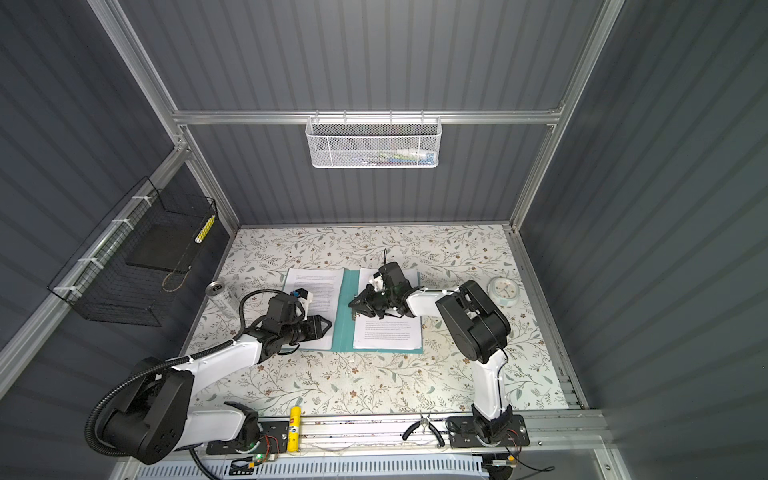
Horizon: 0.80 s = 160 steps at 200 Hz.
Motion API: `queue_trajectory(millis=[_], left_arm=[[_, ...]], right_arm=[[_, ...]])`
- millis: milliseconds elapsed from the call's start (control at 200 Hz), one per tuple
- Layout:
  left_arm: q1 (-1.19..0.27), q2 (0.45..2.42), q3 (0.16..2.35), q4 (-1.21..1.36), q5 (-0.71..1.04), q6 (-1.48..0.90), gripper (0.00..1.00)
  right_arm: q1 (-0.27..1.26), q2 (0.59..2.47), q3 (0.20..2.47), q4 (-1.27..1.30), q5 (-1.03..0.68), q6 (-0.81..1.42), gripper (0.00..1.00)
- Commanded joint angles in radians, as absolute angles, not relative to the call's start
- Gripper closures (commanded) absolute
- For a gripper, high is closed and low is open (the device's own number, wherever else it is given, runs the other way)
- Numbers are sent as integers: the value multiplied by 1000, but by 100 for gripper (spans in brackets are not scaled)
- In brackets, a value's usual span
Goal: Put the files into the folder
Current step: 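Press the clip lever down with the right gripper to close it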
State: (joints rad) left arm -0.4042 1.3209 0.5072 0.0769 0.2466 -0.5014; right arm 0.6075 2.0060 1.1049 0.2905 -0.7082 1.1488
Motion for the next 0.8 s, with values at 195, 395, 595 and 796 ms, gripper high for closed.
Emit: queue_trajectory(millis=[195,395,595,796], left_arm=[[-394,1335,492,97,262,-501,56],[-394,1335,489,100,265,-501,56],[-393,1334,488,103,266,-500,56],[-393,1335,486,104,267,-500,56]], right_arm=[[603,2024,1101,314,-724,1165,81],[604,2034,1101,328,-733,1174,83],[606,2033,1103,330,-735,1179,83],[606,2032,1100,331,-733,1178,86]])
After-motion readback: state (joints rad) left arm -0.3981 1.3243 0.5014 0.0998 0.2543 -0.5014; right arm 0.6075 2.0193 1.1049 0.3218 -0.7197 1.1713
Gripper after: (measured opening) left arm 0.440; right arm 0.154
